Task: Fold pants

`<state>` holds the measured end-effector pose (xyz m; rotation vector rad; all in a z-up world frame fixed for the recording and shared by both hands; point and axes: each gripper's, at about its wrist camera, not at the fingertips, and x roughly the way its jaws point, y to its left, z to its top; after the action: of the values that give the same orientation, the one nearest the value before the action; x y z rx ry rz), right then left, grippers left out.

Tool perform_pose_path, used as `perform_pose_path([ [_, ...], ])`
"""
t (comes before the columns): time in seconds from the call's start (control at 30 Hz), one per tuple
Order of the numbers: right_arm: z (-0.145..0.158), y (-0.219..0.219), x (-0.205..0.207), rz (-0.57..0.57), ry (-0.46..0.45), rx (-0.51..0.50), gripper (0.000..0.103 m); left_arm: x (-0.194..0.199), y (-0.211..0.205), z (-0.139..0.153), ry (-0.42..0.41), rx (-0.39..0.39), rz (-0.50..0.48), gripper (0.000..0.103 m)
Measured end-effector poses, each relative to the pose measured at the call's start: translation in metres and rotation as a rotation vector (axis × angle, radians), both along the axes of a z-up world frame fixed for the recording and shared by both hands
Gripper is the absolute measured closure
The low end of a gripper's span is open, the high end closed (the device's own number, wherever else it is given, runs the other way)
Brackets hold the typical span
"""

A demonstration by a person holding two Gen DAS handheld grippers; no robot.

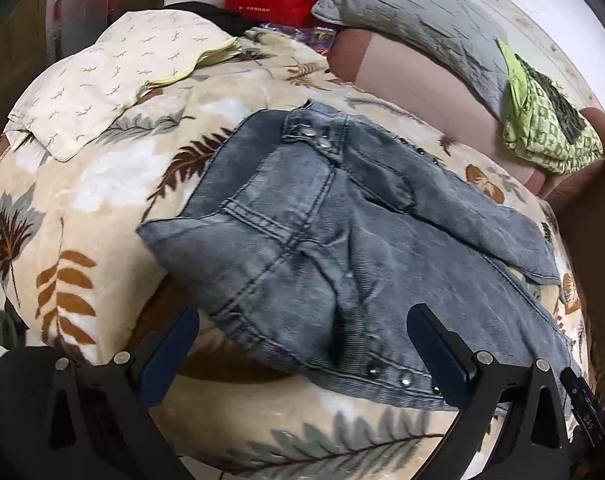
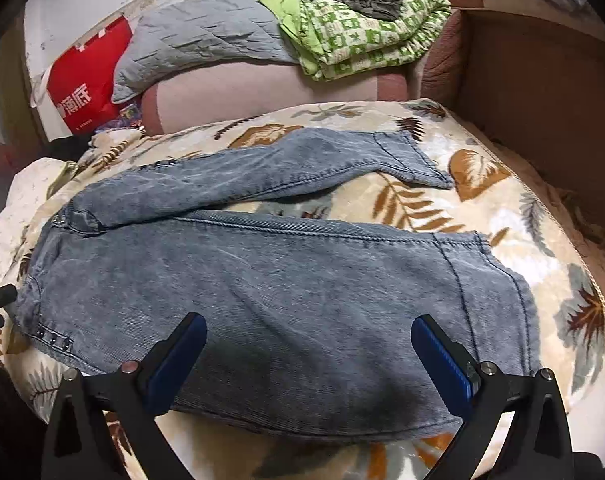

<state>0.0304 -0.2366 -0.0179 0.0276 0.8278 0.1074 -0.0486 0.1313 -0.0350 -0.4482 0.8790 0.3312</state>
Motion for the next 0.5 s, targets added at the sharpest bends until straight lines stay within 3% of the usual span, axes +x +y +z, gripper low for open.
perform_pose_path([
  [0.1,0.001,-0.015,-0.004,-0.018,0.052,0.079,0.000,-0.002,0.009,-0.004,0.017,-0.013,0.014,0.000],
  [0.23,-0.010,-0.058,-0.018,-0.061,0.193,0.381,0.000,-0.003,0.026,-0.007,0.021,-0.061,0.052,0.000],
  [0.33,-0.028,-0.099,-0.024,-0.181,0.288,0.566,0.000,-0.003,0.038,-0.012,0.035,-0.099,0.094,0.000],
  [0.5,-0.058,-0.159,-0.024,-0.383,0.326,0.815,0.000,-0.004,0.053,-0.022,0.047,-0.152,0.144,0.001],
])
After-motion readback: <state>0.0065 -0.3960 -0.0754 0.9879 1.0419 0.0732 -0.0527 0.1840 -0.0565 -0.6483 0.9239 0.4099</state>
